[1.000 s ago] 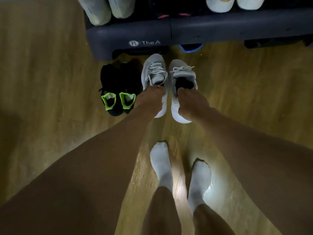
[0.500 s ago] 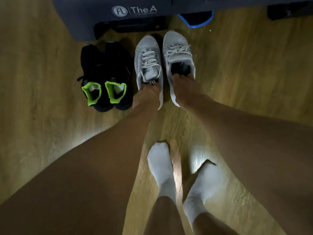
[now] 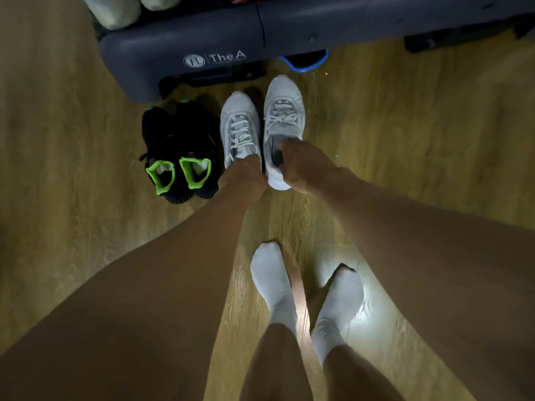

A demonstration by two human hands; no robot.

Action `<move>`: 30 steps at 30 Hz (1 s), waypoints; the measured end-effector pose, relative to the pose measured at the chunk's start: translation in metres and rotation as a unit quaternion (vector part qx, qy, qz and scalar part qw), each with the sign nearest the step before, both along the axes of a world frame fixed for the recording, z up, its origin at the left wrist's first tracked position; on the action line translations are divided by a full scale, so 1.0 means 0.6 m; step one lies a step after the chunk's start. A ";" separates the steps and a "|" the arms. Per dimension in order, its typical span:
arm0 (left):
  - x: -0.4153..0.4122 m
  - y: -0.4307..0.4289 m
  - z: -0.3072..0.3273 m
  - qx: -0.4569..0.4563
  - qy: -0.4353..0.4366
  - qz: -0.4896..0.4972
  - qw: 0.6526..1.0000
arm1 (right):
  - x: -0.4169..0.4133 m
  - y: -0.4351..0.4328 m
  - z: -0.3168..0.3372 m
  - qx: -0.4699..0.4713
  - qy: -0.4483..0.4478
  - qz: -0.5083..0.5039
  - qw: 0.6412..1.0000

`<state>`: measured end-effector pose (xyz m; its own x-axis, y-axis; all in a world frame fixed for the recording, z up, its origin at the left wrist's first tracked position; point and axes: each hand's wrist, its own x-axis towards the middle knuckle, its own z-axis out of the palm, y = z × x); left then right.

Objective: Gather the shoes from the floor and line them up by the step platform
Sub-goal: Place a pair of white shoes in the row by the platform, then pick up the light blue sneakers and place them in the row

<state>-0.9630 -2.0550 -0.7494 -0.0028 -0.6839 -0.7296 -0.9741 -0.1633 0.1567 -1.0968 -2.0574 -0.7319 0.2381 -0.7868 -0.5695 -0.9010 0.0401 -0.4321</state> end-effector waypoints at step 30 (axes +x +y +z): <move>-0.343 0.141 1.281 -0.364 0.371 -0.420 0.744 | -0.242 0.375 1.279 -0.377 0.220 -0.454 0.777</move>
<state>-1.1689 -1.9703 0.0189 -0.8690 -0.4278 0.2487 -0.2870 0.8452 0.4509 -1.2422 -1.8326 0.0353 -0.6966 -0.6669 0.2646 -0.7167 0.6297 -0.2997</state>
